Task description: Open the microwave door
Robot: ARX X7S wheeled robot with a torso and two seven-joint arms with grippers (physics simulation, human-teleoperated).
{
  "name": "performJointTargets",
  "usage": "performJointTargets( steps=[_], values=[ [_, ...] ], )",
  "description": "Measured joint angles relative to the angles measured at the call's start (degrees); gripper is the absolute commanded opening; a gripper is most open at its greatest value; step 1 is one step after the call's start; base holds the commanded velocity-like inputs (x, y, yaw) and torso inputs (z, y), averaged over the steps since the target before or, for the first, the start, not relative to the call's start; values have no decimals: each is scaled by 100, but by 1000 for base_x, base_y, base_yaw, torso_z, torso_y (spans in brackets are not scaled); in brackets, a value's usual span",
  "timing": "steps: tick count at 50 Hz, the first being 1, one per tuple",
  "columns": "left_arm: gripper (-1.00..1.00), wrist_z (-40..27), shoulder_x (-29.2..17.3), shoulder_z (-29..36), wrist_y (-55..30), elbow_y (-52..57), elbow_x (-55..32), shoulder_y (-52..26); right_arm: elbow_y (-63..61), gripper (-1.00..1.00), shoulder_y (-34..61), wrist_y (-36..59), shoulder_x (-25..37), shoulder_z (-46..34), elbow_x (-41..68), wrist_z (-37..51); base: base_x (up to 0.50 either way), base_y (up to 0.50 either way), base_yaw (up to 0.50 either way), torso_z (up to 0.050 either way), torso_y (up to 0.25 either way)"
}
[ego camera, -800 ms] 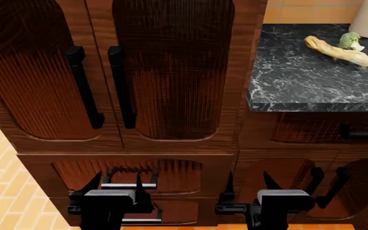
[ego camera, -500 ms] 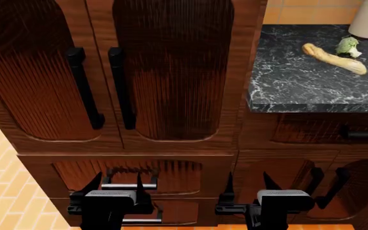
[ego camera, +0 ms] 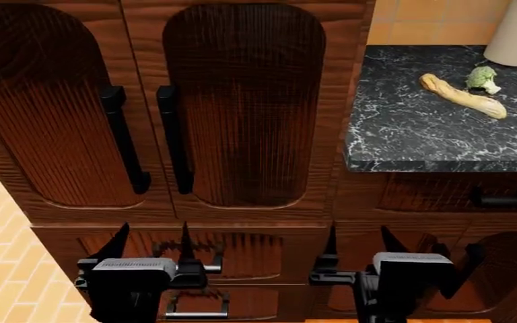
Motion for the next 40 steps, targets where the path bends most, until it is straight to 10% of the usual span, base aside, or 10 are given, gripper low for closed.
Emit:
performJointTargets(
  steps=[16,40],
  values=[
    [100,-361,-582,-304,-2872,3220,-598,-1452,-2822,100,1091,2158,417,325,470,329,0,0,0,50,0],
    [100,-3533,-3139,-718,-4658,4452,-5040,-4704,-4897,100,4077,5105,1512,1043,2722,1559,0,0,0,41,0]
  ],
)
